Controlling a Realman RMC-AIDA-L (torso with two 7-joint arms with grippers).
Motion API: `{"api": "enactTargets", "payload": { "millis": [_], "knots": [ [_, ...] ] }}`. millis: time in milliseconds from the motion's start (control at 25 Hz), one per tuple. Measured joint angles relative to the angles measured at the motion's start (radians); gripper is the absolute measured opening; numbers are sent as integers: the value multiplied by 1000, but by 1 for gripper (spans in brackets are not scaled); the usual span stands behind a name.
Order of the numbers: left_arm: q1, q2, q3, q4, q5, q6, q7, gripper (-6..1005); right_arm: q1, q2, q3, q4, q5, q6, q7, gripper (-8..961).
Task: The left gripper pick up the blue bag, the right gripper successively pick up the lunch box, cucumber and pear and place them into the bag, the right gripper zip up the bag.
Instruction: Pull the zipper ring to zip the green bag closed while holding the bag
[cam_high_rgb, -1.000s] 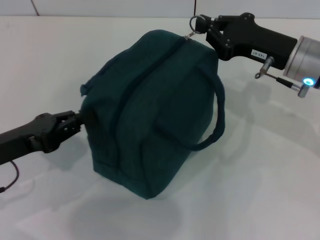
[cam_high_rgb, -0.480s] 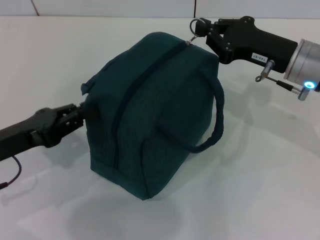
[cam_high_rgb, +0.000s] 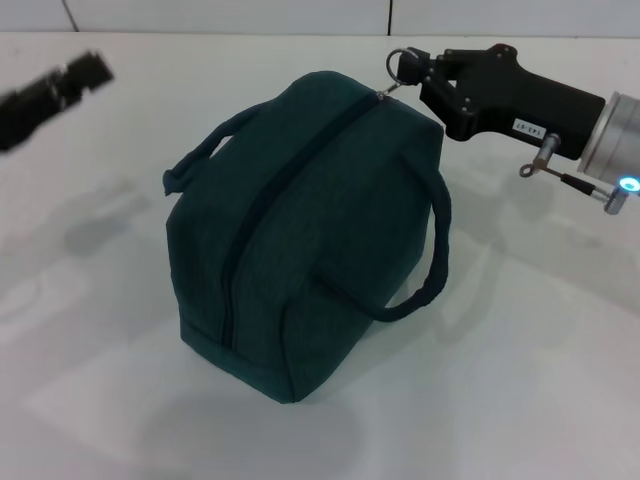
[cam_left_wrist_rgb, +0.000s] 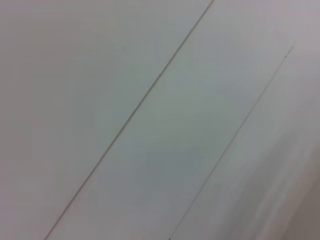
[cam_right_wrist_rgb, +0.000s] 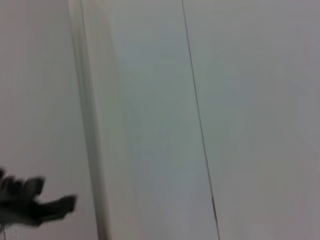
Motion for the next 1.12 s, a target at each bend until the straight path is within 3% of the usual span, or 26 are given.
{"api": "enactTargets", "payload": {
  "millis": [320,360,400,640,840,960,1120],
  "knots": [
    [-229,54,11,58,253,-94,-243,808,-13,1,5,-4,-1,-29,-11,7],
    [-229,54,11,58,253,-94,-243,852,-13,1,6,-4,-1,-31,-12,7],
    [-306,59,12,78,360,-96,-340,896,-13,2,8,-4,-1,-33,-12,7],
    [-385,36,69,145,489,-103,-495,899,-13,3,22,-2,0,-48,-19,6],
    [-397,31,202,171,498,-115,-585,902,-18,5,23,-1,0,-50,-31,7],
    [-391,11,263,235,499,-115,-600,880,-24,5,27,0,1,-57,-36,7],
    [-378,-15,280,287,500,-115,-599,851,-25,4,28,6,1,-59,-38,6]
  ]
}}
